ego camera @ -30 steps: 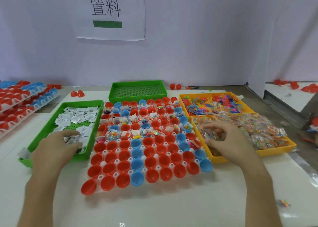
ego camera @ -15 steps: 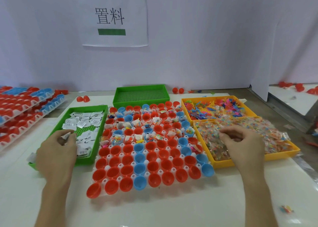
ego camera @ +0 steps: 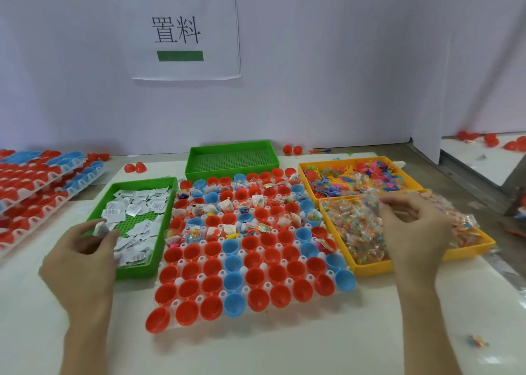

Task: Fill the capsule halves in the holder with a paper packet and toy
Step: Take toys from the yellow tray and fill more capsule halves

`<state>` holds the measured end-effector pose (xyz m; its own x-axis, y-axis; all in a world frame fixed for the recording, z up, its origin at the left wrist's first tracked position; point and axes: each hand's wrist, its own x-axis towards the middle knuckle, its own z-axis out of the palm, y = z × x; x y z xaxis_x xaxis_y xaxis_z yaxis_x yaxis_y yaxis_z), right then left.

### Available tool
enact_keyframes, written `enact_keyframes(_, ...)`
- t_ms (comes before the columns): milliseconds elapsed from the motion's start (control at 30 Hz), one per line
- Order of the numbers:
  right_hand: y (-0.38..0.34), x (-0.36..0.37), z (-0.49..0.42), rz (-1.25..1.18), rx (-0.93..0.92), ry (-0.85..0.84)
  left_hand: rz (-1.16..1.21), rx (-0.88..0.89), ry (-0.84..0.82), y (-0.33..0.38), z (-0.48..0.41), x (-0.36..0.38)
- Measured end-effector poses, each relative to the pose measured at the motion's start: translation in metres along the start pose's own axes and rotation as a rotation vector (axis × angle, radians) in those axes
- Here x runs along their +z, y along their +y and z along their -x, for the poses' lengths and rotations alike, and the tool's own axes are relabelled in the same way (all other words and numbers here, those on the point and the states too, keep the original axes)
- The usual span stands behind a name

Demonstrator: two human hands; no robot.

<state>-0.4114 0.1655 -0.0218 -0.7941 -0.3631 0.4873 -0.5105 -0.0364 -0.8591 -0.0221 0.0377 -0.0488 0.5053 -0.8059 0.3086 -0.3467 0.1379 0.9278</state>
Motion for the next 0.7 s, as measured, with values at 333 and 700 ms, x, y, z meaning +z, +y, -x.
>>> enact_keyframes(333, -0.010, 0.003, 0.000, -0.162, 0.061, -0.048, 0.029, 0.055, -0.034, -0.009, -0.003, 0.000)
enact_keyframes(700, -0.041, 0.017, 0.032, -0.322, 0.044, -0.227, 0.261, 0.218, -0.175, 0.042, 0.035, 0.008)
